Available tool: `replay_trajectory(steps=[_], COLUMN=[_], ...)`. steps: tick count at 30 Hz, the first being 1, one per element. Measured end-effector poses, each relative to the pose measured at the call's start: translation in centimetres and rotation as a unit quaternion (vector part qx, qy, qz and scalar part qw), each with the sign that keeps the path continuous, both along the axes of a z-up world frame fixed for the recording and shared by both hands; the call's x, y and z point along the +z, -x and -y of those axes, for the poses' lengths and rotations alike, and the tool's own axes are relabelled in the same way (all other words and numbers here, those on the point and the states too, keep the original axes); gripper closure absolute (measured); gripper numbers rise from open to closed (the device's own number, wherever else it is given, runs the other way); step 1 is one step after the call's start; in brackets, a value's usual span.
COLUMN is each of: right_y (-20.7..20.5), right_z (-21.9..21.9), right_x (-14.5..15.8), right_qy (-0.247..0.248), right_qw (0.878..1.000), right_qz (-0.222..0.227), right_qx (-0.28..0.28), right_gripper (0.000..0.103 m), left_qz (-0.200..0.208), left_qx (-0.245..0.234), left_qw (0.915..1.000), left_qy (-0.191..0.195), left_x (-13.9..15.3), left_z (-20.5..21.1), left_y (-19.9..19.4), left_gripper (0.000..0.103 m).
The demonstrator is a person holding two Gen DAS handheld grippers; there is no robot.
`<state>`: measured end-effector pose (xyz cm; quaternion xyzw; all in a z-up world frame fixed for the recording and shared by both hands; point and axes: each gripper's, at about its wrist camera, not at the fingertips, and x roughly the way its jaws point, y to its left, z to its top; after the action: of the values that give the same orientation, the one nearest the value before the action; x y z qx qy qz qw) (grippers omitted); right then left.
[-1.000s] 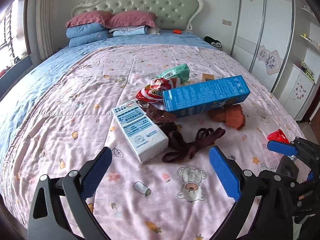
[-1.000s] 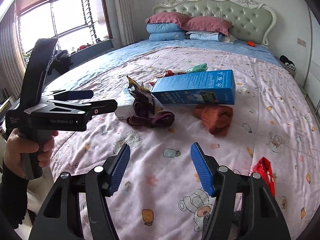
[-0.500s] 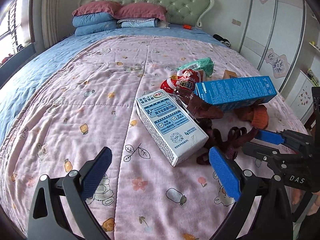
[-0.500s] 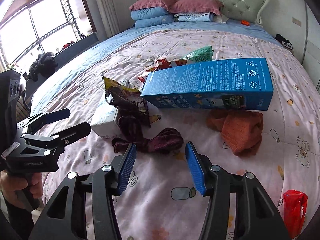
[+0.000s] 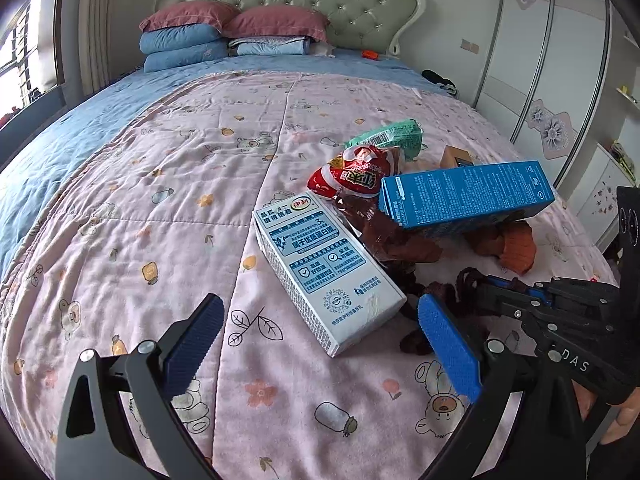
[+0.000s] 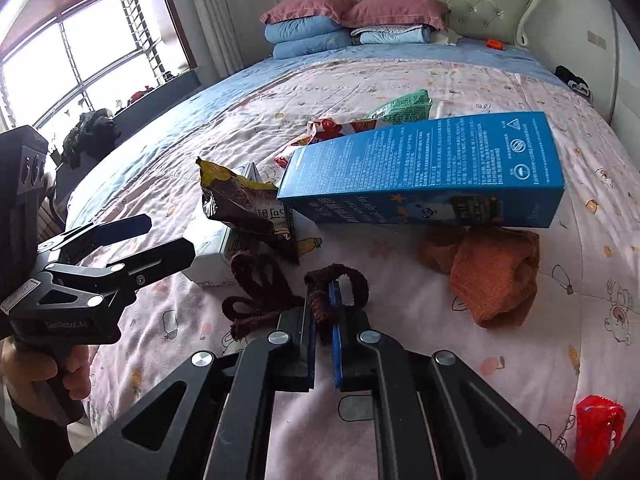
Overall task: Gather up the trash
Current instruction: 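Grasp the maroon cord with the right tool while the left tool grasps the brown wrapper, then carry cord and wrapper over the yellow bin and open both tools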
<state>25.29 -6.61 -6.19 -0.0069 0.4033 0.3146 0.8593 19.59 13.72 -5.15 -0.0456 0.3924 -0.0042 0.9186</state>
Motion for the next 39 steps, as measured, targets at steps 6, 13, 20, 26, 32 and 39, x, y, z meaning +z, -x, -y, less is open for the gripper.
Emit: replay_trajectory(steps=[6, 13, 20, 26, 32, 39], right_y=[0.4, 0.6, 0.3, 0.6, 1.8, 3.4], right_z=[2.7, 4.1, 4.5, 4.7, 6.1, 11.3], right_x=[1.4, 1.7, 1.0, 1.7, 3.9, 5.6], right_qy=[-0.005, -0.011, -0.026, -0.043, -0.054, -0.059], right_qw=[1.000, 1.000, 1.000, 0.999, 0.998, 0.995], right_qz=[0.019, 0.023, 0.012, 0.016, 0.041, 0.059], right_qx=[-0.021, -0.014, -0.011, -0.004, -0.009, -0.046], right_gripper=[0.097, 0.097, 0.097, 0.097, 0.097, 0.097], left_qz=[0.004, 0.000, -0.023, -0.006, 0.019, 0.036], left_qx=[-0.011, -0.002, -0.003, -0.008, -0.025, -0.071], left_qw=[0.9999, 1.0000, 0.9997, 0.9998, 0.9989, 0.9952], left_qy=[-0.002, -0.005, -0.007, -0.020, -0.036, -0.057], left_x=[0.8, 0.8, -0.1, 1.0, 4.0, 6.6], left_z=[1.8, 3.0, 3.2, 3.8, 5.6, 11.3], left_y=[-1.3, -4.1, -5.1, -3.6, -1.3, 0.6], left_gripper=[0.006, 0.008, 0.062, 0.068, 0.068, 0.068])
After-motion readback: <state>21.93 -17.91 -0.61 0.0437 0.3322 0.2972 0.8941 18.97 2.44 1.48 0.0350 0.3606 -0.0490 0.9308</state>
